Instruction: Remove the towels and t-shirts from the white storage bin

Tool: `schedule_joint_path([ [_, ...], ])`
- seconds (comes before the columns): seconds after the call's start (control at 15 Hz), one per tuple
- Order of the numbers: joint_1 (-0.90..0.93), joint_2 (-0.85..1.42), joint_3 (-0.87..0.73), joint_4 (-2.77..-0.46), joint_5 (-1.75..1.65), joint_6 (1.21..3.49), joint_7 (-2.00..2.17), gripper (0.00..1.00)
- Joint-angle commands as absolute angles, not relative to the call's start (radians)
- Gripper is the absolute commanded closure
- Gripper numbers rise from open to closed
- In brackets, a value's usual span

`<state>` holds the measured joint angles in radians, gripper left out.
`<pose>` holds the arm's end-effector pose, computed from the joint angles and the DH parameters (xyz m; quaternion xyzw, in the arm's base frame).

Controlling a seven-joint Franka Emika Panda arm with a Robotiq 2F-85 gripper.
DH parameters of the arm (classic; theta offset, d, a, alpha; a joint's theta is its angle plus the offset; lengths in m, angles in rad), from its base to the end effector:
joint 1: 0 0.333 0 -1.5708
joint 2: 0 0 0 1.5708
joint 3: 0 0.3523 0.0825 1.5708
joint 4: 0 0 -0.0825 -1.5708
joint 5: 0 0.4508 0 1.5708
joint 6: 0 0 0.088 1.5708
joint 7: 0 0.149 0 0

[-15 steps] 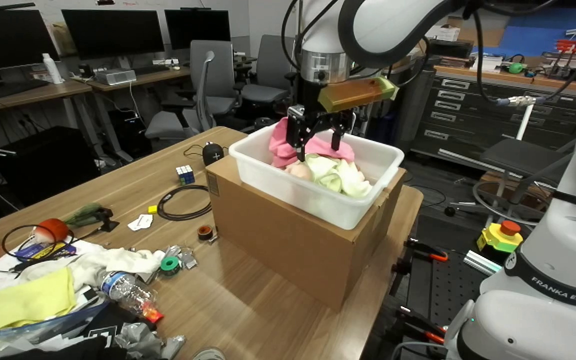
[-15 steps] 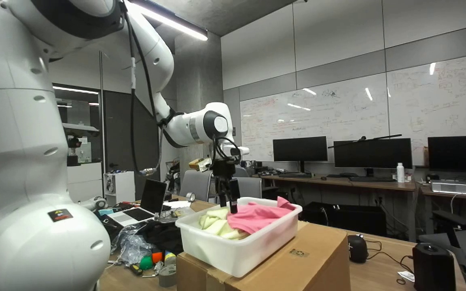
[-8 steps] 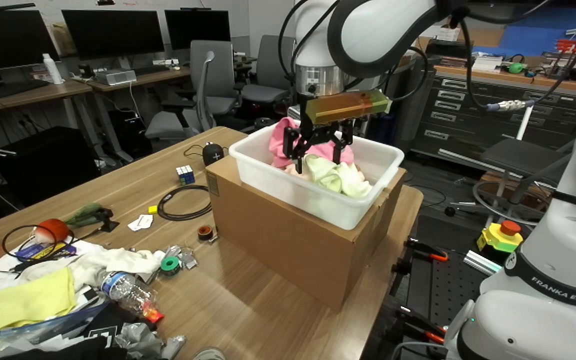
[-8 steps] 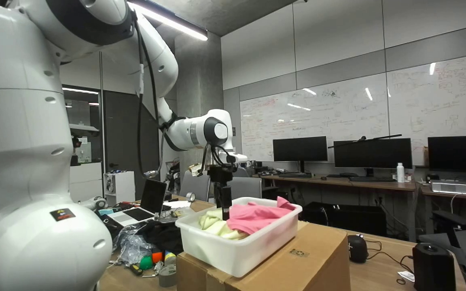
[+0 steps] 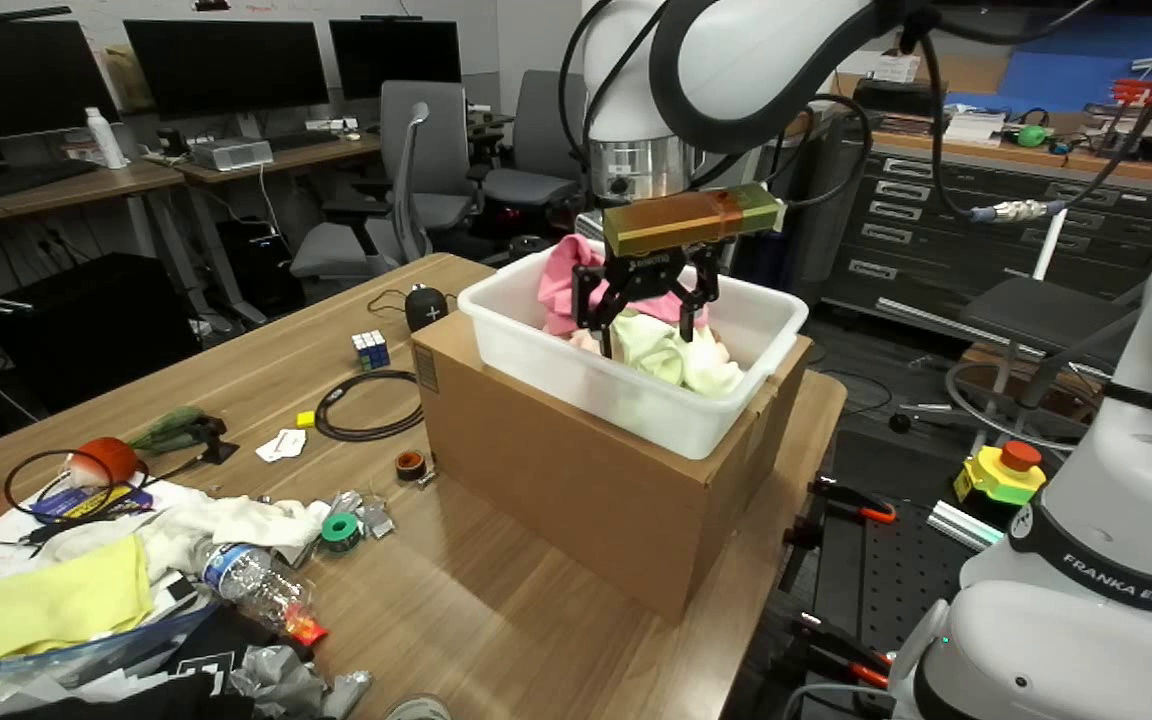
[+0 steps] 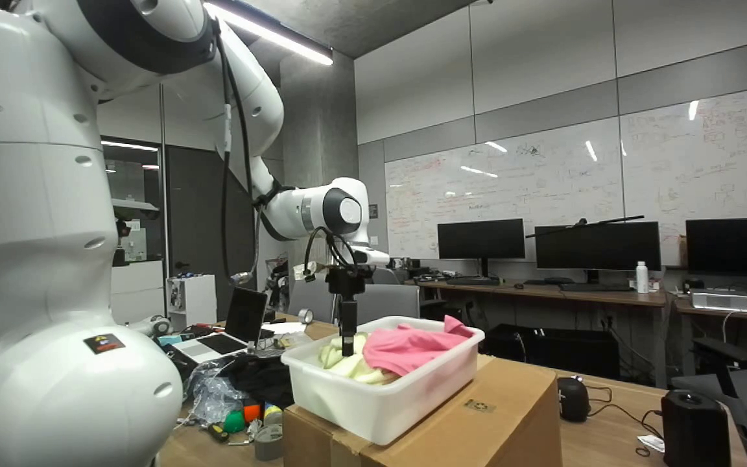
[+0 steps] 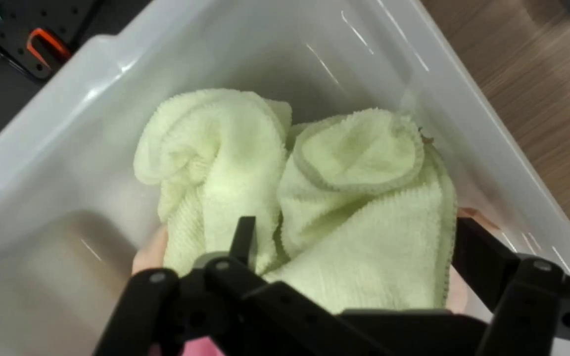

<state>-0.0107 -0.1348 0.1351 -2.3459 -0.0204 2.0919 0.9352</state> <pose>0.5112 0.0615 0.3310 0.9189 -0.3895 -0.0431 0.0456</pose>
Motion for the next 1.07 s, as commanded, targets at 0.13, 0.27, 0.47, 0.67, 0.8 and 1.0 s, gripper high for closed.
schedule_joint_path([
  [0.13, 0.007, -0.121, 0.111, -2.335, 0.099, 2.068, 0.960, 0.00],
  [0.27, -0.001, -0.120, 0.107, -2.341, 0.087, 2.086, 0.988, 0.00],
  [0.47, -0.010, -0.120, 0.096, -2.349, 0.040, 2.117, 1.048, 0.00],
  [0.67, -0.014, -0.116, 0.090, -2.357, -0.023, 2.145, 1.109, 0.00],
  [0.8, -0.011, -0.108, 0.089, -2.357, -0.055, 2.144, 1.134, 0.00],
  [1.0, -0.006, -0.101, 0.087, -2.359, -0.065, 2.146, 1.142, 0.35],
])
